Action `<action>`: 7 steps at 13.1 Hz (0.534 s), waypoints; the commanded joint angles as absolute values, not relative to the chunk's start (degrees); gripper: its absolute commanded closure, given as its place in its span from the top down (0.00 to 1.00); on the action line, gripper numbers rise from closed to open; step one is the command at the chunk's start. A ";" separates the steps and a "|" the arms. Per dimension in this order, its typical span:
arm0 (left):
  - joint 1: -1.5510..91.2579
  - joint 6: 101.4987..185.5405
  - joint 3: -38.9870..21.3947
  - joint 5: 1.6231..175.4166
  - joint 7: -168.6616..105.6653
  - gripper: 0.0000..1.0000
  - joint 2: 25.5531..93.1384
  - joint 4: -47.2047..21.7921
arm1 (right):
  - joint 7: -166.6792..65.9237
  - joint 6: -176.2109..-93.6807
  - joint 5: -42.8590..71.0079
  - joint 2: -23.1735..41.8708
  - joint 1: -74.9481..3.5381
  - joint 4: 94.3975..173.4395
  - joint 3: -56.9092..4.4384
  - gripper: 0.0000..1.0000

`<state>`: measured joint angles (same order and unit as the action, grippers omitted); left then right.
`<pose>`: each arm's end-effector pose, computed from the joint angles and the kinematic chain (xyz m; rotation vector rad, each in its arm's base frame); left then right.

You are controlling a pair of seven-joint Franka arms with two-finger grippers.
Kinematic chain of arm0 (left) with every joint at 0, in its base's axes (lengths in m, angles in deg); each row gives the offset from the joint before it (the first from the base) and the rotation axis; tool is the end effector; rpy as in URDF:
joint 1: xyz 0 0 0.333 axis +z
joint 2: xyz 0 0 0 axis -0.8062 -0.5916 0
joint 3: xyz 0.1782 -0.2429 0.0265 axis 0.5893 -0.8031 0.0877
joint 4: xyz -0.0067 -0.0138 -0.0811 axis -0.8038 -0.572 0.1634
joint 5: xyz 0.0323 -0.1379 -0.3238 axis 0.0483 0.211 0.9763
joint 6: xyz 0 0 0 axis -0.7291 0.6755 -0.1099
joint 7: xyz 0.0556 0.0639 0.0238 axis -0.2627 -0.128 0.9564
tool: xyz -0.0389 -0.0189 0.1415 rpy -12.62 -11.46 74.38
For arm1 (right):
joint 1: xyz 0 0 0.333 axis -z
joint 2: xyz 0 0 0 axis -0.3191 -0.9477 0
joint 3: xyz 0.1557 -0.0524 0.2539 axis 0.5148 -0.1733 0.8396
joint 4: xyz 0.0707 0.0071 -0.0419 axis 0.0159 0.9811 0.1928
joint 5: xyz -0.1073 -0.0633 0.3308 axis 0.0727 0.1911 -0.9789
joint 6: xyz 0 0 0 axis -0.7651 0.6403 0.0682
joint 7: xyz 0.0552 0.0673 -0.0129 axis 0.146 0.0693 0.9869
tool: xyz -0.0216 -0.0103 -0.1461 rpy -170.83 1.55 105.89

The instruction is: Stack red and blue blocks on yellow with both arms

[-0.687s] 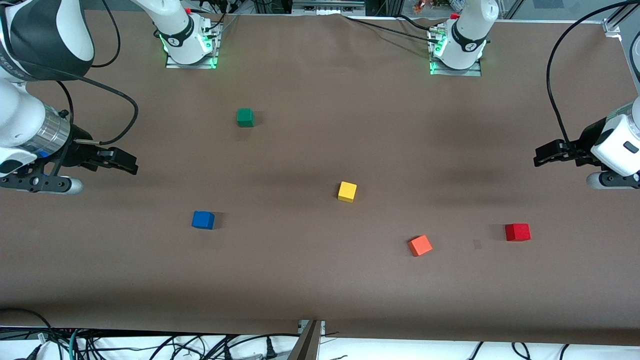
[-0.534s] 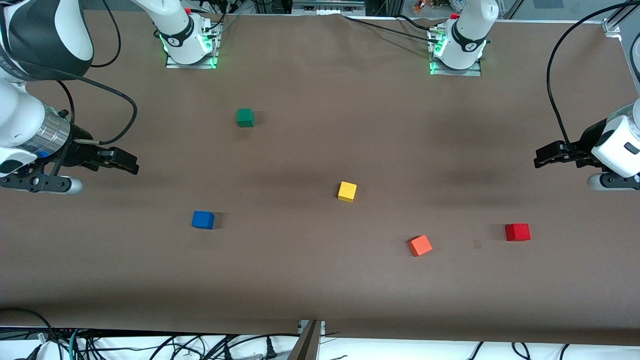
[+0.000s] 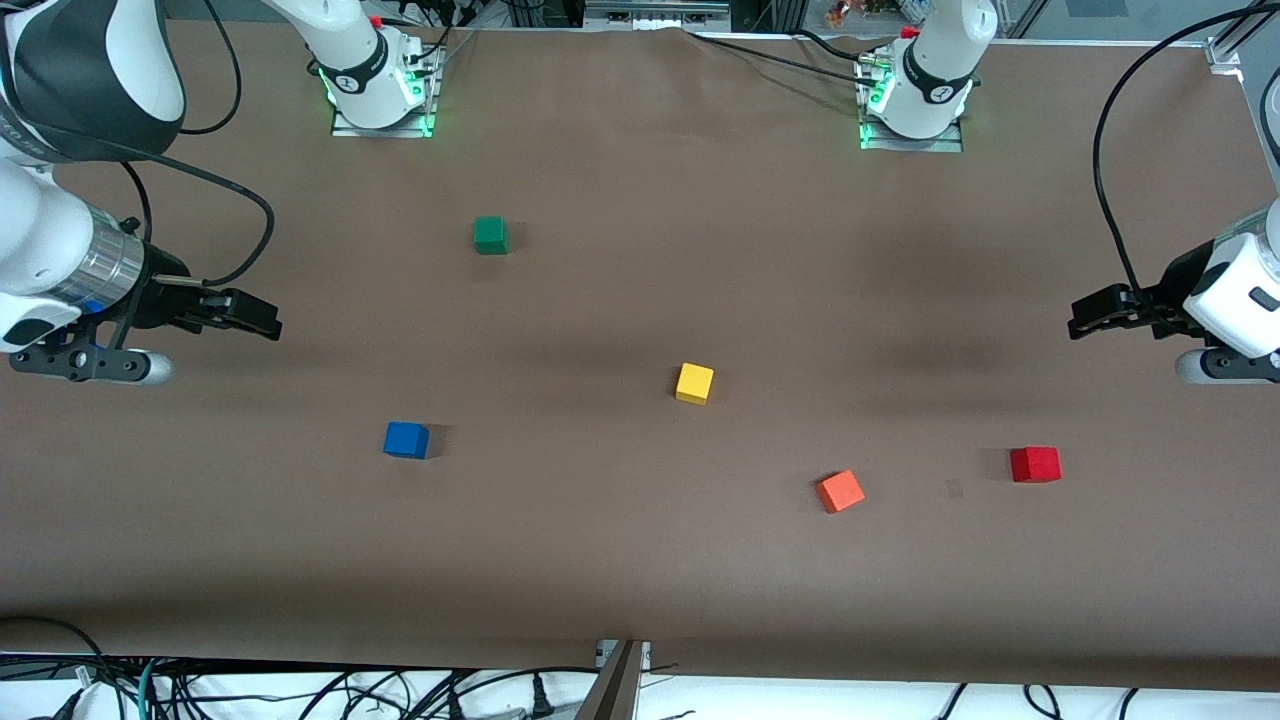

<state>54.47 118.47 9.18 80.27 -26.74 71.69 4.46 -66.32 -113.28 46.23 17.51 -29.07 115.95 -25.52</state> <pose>0.5779 0.0031 0.5033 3.1261 0.0608 -0.1036 0.5870 0.0762 0.4967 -3.0827 0.1467 0.0787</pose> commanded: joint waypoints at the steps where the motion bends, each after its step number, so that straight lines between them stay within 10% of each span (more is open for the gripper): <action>1: 55.56 117.94 9.62 81.20 -24.97 1.00 69.94 6.23 | -66.05 -113.28 44.94 18.05 -28.63 116.02 -25.36 1.00; 7: 60.32 125.92 9.53 81.02 -15.21 1.00 62.84 5.36 | -60.24 -115.30 45.82 17.96 -28.89 115.84 -25.09 1.00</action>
